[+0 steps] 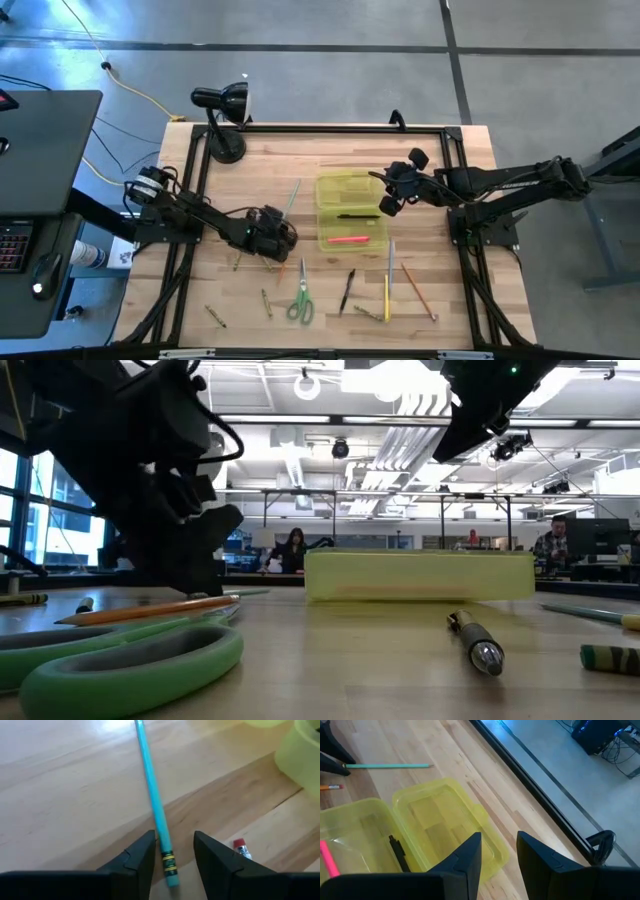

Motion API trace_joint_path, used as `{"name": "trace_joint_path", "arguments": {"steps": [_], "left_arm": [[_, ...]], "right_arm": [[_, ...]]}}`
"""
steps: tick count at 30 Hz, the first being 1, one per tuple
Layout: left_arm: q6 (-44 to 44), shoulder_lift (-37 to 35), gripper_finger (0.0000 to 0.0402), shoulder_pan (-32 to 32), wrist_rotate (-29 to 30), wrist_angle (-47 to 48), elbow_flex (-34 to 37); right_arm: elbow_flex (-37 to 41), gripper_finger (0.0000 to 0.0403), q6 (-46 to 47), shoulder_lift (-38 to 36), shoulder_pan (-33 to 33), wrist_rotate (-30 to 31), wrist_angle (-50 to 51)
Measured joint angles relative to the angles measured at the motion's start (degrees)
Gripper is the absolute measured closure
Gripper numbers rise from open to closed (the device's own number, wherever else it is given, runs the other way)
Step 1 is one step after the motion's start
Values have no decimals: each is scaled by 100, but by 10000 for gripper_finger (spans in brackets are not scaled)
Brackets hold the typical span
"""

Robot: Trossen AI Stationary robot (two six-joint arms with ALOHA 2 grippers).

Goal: Pick & place school supplies into a supply box
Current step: Put the blue pencil into the yellow supply box

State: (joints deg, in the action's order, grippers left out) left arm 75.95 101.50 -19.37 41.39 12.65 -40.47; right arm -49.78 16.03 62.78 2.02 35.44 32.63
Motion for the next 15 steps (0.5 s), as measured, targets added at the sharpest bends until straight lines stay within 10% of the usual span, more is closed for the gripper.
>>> {"name": "trace_joint_path", "arguments": {"steps": [15], "left_arm": [[834, 994, 231, -804, 1701, -376, 18]], "right_arm": [[0, 300, 0, 0, 0, -1, -37]]}}
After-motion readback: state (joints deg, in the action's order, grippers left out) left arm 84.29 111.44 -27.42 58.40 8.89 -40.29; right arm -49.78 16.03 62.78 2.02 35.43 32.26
